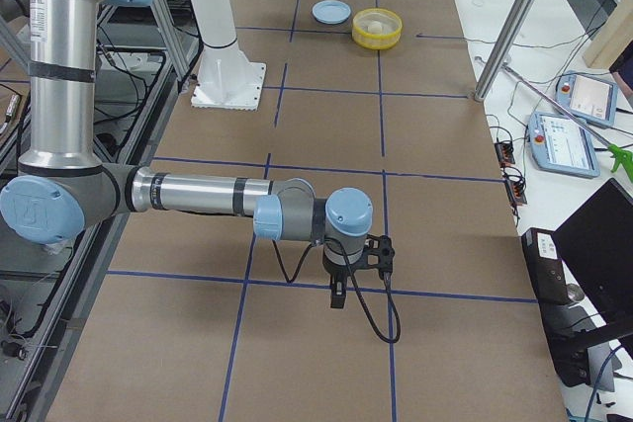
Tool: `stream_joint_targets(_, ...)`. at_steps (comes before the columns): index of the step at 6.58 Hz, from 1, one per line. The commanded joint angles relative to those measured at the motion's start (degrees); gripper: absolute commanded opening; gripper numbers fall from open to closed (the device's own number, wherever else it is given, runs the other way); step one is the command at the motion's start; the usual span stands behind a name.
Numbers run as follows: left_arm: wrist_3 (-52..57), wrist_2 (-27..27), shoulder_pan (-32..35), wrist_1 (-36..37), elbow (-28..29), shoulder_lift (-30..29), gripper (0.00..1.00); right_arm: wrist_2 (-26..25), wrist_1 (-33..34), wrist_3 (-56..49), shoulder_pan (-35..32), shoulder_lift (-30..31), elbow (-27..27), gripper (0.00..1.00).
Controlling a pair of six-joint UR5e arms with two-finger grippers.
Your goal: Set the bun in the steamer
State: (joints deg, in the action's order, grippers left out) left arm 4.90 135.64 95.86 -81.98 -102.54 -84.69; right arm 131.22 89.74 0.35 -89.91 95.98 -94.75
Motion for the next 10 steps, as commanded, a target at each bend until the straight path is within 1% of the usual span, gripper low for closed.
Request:
stream_joint_targets(1,-1.4,0.1,-0.3,-0.4,0.0,0.0,1.0,0.0,0.0,0.0,0.0,0.0,0.0,1.0)
stream_joint_targets(3,-1.6,0.2,-0.5,-9.7,2.8,0.2,1.0,0.0,0.0,0.0,0.0,0.0,0.0,1.0)
stream_joint_targets(5,-1.7,1.6,-0.4,-9.0,3.7,0.4,1.0,0.0,0.0,0.0,0.0,0.0,0.0,1.0)
stream_joint_targets(6,-1.6,2.3,-0.3,-3.7,2.4,0.0,1.0,0.0,0.0,0.0,0.0,0.0,0.0,1.0)
stream_joint_targets(7,-1.6,2.7,-0.4,-1.9,2.4,-1.3,1.0,0.0,0.0,0.0,0.0,0.0,0.0,1.0)
stream_joint_targets(10,-2.3,2.6,-0.5,-1.6,3.3,-0.6,1.0,0.0,0.0,0.0,0.0,0.0,0.0,1.0)
